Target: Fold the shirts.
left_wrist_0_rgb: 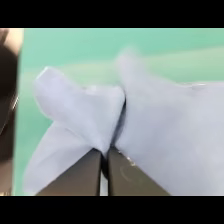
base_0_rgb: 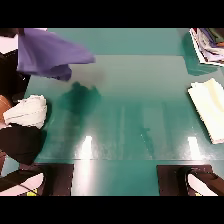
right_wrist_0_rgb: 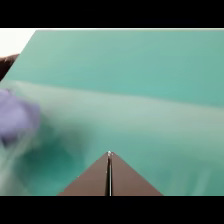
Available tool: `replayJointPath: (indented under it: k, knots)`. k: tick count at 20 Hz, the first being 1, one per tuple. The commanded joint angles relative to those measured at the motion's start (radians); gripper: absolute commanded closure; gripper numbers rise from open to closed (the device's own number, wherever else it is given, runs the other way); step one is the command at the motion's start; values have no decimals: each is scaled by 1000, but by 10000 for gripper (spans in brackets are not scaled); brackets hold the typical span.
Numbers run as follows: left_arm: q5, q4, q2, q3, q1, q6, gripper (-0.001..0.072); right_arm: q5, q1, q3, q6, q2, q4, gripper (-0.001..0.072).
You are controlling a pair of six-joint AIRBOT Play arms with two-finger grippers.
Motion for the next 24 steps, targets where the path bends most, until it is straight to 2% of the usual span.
replayJointPath:
  k: [1,4,7,9,10,11,12,14,17,20,22,24]
  knots:
    - [-55,-31,90,28,-204,31,680,-11,0,61,-9,1,-41,695]
    - [-45,-35,13,25,-425,31,680,5,0,61,-9,4,-39,695]
    - [-3,-90,-144,25,-612,33,678,43,0,61,-9,4,-39,695]
    - [53,-137,-254,25,-677,85,675,70,0,61,-9,4,-39,695]
    - [67,-136,-294,25,-687,95,520,84,0,61,-9,4,-39,695]
    - [71,-129,-322,25,-682,88,257,98,0,61,-9,5,-39,695]
    - [55,-101,-332,25,-665,75,208,112,0,61,-9,5,-39,695]
    - [-8,-44,-322,25,-583,51,207,136,0,61,-9,5,-40,695]
    - [-124,-51,-318,3,-388,1,207,137,0,60,-9,5,-39,695]
    - [-127,-232,-318,-156,-207,-2,207,137,0,60,-9,3,-39,695]
    - [-76,-379,-318,-316,-128,14,207,137,0,60,-8,3,-39,696]
    - [-4,-462,-321,-478,-86,32,205,135,0,60,-8,3,-39,695]
